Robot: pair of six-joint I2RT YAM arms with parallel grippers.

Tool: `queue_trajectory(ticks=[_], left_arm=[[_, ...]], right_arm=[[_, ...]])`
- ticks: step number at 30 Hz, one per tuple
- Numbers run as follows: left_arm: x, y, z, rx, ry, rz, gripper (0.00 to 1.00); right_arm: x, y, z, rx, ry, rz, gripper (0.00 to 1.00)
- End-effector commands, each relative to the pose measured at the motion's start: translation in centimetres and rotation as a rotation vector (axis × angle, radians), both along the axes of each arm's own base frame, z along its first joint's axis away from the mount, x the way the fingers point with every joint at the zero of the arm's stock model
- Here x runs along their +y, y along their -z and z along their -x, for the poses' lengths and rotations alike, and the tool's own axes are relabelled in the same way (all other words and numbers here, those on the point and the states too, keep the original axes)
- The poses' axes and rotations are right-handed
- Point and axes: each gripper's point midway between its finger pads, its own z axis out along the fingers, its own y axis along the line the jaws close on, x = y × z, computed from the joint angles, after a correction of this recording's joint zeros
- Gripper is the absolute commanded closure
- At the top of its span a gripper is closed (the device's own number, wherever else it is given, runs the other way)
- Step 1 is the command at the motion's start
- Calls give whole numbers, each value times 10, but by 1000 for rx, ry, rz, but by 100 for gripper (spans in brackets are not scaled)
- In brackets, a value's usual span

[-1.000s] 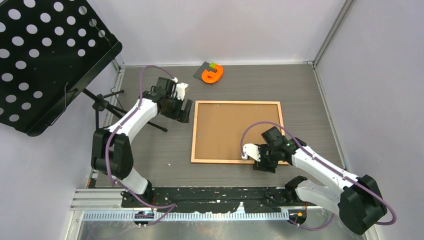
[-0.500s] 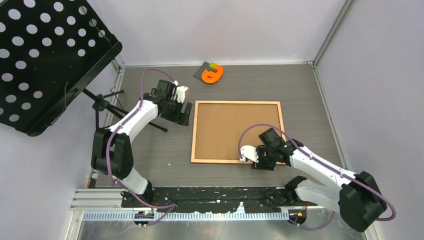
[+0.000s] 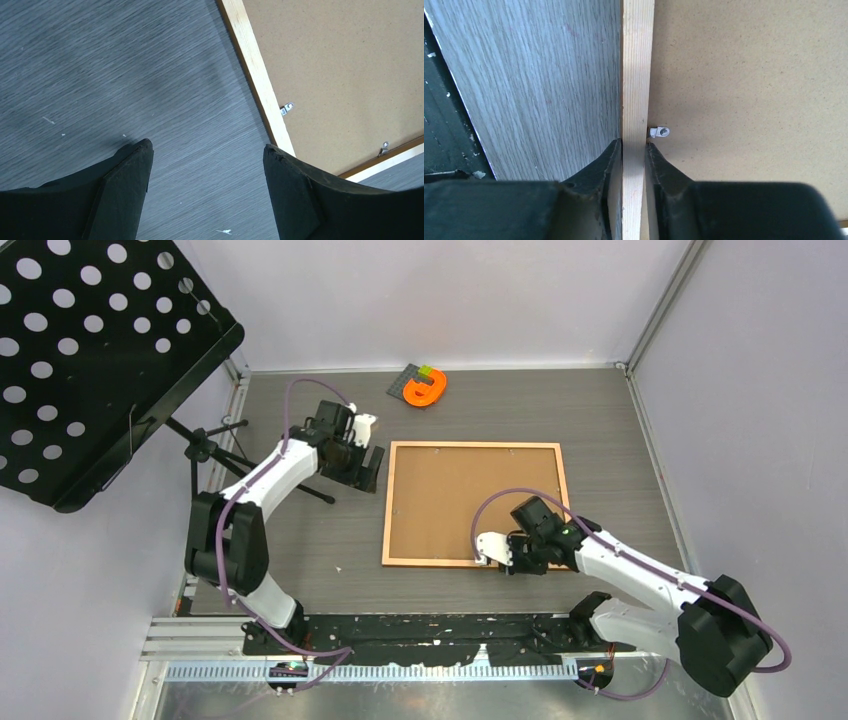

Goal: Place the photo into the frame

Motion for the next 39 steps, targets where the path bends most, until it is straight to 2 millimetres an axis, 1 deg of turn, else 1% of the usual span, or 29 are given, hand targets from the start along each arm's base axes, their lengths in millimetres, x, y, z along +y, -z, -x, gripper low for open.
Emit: queue_trajectory(ticks=[1, 4, 7, 9, 12, 15, 19, 20, 21, 24, 28, 32, 37, 39], left_arm=[[1, -10, -12, -56, 9, -9, 19], [-1, -15, -10, -72, 31, 0, 18], [-1, -21, -6, -106, 69, 7, 17], [0, -24, -2, -132, 97, 6, 17], [4, -26, 5, -180, 116, 2, 14], [6, -35, 12, -232, 144, 0, 13], [9, -47, 21, -323, 194, -11, 10], [8, -50, 24, -348, 218, -19, 7], [8, -53, 27, -367, 235, -22, 2], [0, -60, 38, -409, 294, -21, 0], [-17, -64, 57, -450, 397, -16, 0], [-33, -62, 75, -540, 521, -51, 0], [-46, -56, 87, -612, 587, -66, 0], [-52, -57, 91, -641, 622, -72, 0]], right_arm=[[7, 7, 12, 70, -15, -13, 78], [11, 6, 9, 70, -10, -24, 85], [18, 0, 1, 53, -1, -46, 94], [24, -8, -7, 32, 2, -65, 94], [36, -26, -18, 0, 11, -109, 94], [46, -42, -26, -23, 16, -155, 94], [54, -52, -32, -27, 23, -180, 94], [55, -53, -33, -25, 27, -184, 94], [57, -55, -35, -19, 29, -188, 94], [62, -58, -39, -4, 42, -193, 94], [67, -63, -46, 4, 54, -194, 94], [71, -69, -53, 15, 71, -205, 94], [78, -75, -58, 64, 108, -235, 94], [80, -80, -59, 80, 119, -249, 94]])
